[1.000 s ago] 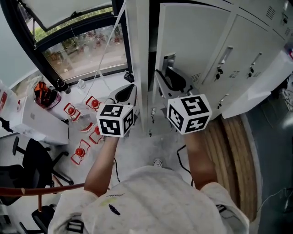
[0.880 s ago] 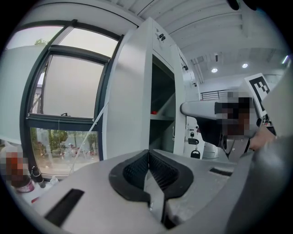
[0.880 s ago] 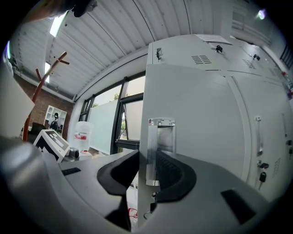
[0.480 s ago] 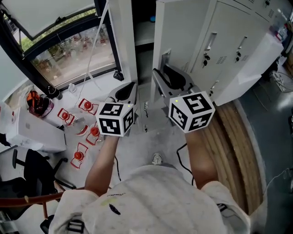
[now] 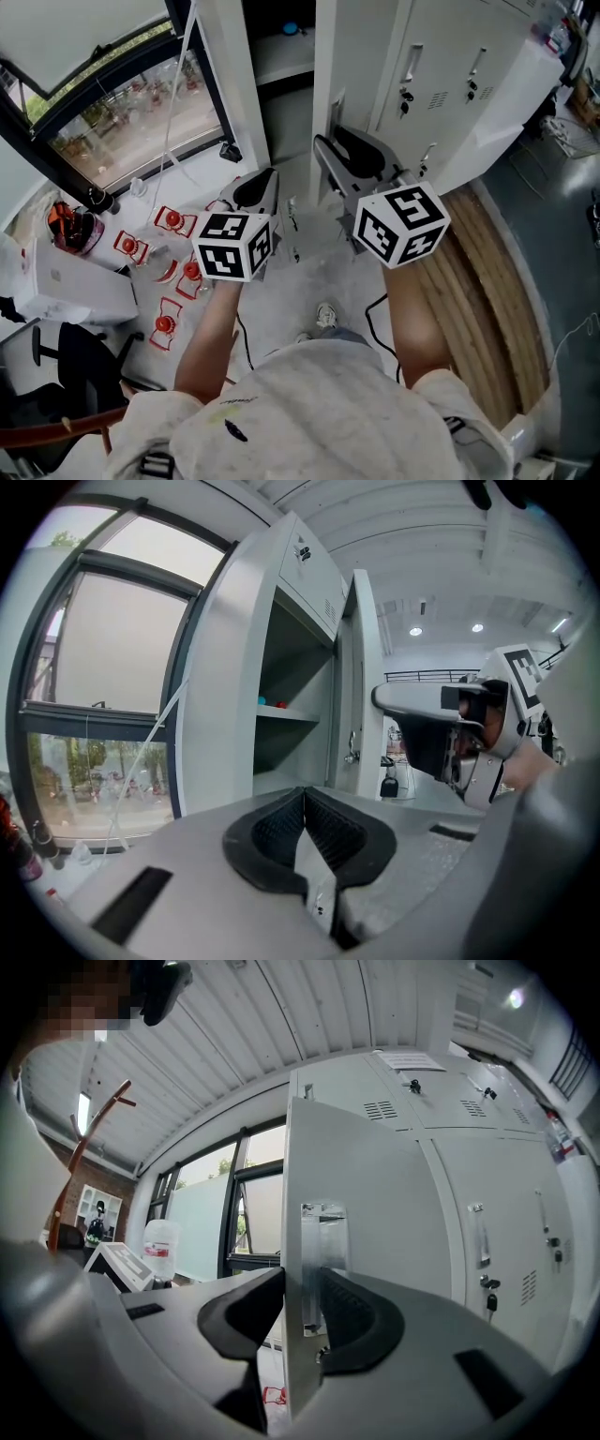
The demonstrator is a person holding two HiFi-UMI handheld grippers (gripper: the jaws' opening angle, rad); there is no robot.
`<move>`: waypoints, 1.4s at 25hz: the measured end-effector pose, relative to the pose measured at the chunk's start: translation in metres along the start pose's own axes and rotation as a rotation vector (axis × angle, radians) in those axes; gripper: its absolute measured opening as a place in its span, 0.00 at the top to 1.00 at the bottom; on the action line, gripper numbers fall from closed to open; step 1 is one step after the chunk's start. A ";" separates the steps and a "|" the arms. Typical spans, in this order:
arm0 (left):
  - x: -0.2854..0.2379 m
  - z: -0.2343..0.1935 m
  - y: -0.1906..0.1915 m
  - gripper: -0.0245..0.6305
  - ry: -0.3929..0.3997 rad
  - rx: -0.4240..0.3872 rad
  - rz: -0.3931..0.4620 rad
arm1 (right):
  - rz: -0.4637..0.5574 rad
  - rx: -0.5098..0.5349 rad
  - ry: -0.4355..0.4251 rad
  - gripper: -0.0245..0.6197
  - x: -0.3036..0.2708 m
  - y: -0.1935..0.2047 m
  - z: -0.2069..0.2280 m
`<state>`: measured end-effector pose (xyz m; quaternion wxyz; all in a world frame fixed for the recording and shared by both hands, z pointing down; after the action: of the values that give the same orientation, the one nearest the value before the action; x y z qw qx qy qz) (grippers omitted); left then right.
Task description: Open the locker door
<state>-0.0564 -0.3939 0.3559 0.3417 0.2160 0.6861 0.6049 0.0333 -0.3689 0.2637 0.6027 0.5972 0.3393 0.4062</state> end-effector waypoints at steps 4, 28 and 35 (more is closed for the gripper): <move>-0.003 0.009 0.002 0.95 0.029 0.001 -0.003 | 0.006 -0.007 0.010 0.78 0.010 -0.001 0.003; -0.045 0.124 -0.009 0.95 0.136 -0.036 -0.001 | 0.012 0.025 0.027 0.85 0.113 -0.011 0.060; -0.055 0.145 -0.011 0.95 0.141 -0.041 -0.004 | 0.020 0.008 0.040 0.86 0.133 -0.012 0.080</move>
<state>0.0880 -0.3359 0.3518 0.2981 0.1646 0.6963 0.6318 0.1645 -0.2853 0.2660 0.5892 0.5949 0.3468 0.4226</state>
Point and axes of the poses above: the fingertips, and each gripper's own axes: x backward along the fingers, z to its right, y out of its underside, the point moved 1 cm from there along x, backward along the fingers, and after that the axes turned 2 degrees about -x, right-handed, at the moved point
